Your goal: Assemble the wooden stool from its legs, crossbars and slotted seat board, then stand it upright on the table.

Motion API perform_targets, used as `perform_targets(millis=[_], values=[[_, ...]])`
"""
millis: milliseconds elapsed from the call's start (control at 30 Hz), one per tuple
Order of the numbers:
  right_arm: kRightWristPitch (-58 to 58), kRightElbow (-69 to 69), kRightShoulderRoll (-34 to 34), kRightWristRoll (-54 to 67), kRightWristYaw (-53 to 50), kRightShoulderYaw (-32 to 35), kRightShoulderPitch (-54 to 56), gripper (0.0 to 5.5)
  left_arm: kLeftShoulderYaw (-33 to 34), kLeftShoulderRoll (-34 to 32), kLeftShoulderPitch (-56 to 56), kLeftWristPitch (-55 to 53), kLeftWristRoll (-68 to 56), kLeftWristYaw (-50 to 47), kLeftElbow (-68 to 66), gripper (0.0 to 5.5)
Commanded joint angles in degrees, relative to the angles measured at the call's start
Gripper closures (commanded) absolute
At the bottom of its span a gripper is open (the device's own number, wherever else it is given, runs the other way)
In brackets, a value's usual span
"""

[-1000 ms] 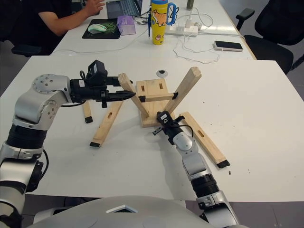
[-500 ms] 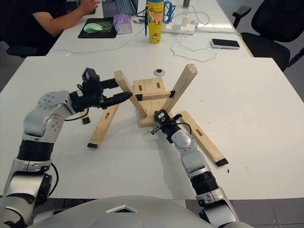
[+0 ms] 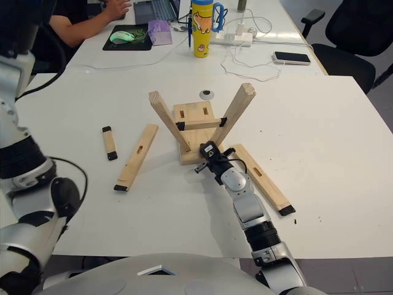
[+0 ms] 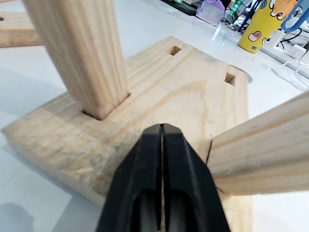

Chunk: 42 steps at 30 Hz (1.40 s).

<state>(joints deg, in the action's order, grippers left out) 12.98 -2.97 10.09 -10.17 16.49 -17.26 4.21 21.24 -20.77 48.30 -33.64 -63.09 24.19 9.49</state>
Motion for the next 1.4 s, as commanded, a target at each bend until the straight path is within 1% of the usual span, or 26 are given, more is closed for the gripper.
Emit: perform_targets(millis=[33, 100, 167, 233, 300, 333, 367, 400, 467, 500, 567, 667, 800, 867, 933, 1000, 1033, 1067, 1100, 1167, 1200, 1233, 1300, 1367, 1400], values=[[7.7, -7.9, 1.0, -0.3, 2.4, -2.1, -5.0, 5.5, 4.3, 0.5, 11.1, 2.7, -7.4, -5.9, 0.2, 4.57], [7.5, -8.2, 0.9, -0.4, 2.4, -2.1, -4.9, 5.5, 5.2, 0.1, 13.0, 1.8, -11.5, -7.3, -0.1, 4.84], [7.4, -8.2, 0.9, -0.4, 2.4, -2.2, -4.9, 5.5, 2.7, 0.7, 9.3, -0.8, -11.6, -7.1, -0.2, 5.17], [7.6, -7.9, 0.6, -0.6, 2.3, -2.6, -5.0, 5.5, -8.3, -1.3, -2.5, -3.9, -1.7, -2.9, 0.7, 5.45], [7.7, -7.9, 0.5, -0.7, 2.7, -3.1, -4.5, 5.5, -26.5, -7.1, -17.0, -6.4, 11.1, 2.7, 1.5, 5.45], [7.8, -7.9, 0.5, -0.8, 3.0, -3.3, -4.2, 5.5, -34.6, -9.0, -22.5, -8.3, 14.7, 4.6, 1.1, 5.45], [8.0, -7.8, 0.4, -0.8, 3.0, -3.4, -4.1, 5.5, -42.5, -11.6, -26.1, -8.0, 20.8, 5.8, 0.4, 5.45], [7.9, -7.9, 0.4, -1.0, 3.2, -3.6, -3.7, 5.5, -47.2, -13.0, -28.4, -7.6, 25.2, 6.0, -0.5, 5.45], [8.1, -8.0, 0.5, -1.0, 3.5, -3.6, -3.2, 5.5, -51.2, -14.3, -29.1, -5.4, 31.7, 6.4, -1.1, 5.45], [8.2, -8.1, 0.5, -1.0, 3.4, -3.4, -3.1, 5.5, -50.1, -13.3, -27.7, -4.5, 32.8, 5.7, -1.6, 5.45], [8.4, -8.1, 0.5, -0.9, 3.1, -3.1, -3.3, 5.5, -44.6, -9.4, -23.0, -1.7, 32.4, 3.3, -3.5, 5.45], [8.3, -9.4, 0.4, -0.9, 3.2, -3.3, -3.2, 5.5, -34.1, -4.8, -16.1, 5.6, 32.1, -1.3, -4.9, 5.45], [8.4, -9.6, 0.6, -0.9, 3.4, -3.8, -3.2, 5.5, -17.9, -2.0, -7.9, 14.7, 27.2, -5.6, 1.3, 5.45], [8.5, -9.5, 0.9, -0.7, 3.3, -3.8, -3.5, 5.5, -9.6, -2.2, 0.1, 15.9, 19.8, -8.0, 5.4, 5.45], [8.7, -8.9, 1.2, -0.6, 3.1, -3.7, -4.3, 5.5, -3.0, -2.8, 9.2, 14.9, 10.2, -11.0, 5.6, 5.45], [8.7, -8.8, 1.4, -0.6, 3.0, -3.7, -4.8, 5.5, 0.0, -2.3, 13.3, 12.7, 2.4, -13.2, 4.7, 5.45], [8.7, -8.8, 1.4, -0.6, 3.0, -3.7, -4.9, 5.5, 0.0, -1.6, 12.4, 10.5, -1.2, -14.0, 4.8, 5.45], [8.7, -8.9, 1.4, -0.6, 3.0, -3.7, -4.9, 5.5, -2.4, -1.0, 8.4, 6.6, -2.8, -13.9, 5.4, 5.45], [8.7, -8.8, 1.5, -0.6, 3.2, -3.9, -4.7, 5.5, -8.7, -0.5, 0.2, 0.5, -2.9, -13.9, 6.7, 5.45], [9.0, -8.4, 1.7, -0.7, 3.9, -4.4, -4.3, 5.5, -35.6, -7.6, -20.5, -11.8, 8.1, -12.1, 10.0, 5.45], [9.1, -8.2, 1.8, -0.8, 4.3, -4.7, -3.8, 5.5, -44.6, -9.6, -30.0, -13.9, 12.9, -12.5, 9.4, 5.45], [9.3, -7.9, 1.9, -0.8, 4.5, -4.9, -3.5, 5.5, -50.0, -10.9, -35.6, -14.0, 17.4, -13.2, 7.9, 5.45], [9.3, -7.8, 1.8, -0.6, 4.5, -4.7, -3.0, 5.5, -54.6, -11.8, -38.7, -12.5, 23.0, -12.5, 4.7, 5.45], [9.1, -8.4, 1.5, -0.5, 4.1, -4.4, -2.6, 5.5, -58.5, -12.8, -34.8, -11.0, 29.4, -10.0, 2.8, 5.45], [8.8, -8.9, 1.4, -0.5, 3.9, -4.3, -2.4, 5.5, -57.9, -12.1, -32.0, -9.6, 31.7, -9.9, 1.7, 5.45]])
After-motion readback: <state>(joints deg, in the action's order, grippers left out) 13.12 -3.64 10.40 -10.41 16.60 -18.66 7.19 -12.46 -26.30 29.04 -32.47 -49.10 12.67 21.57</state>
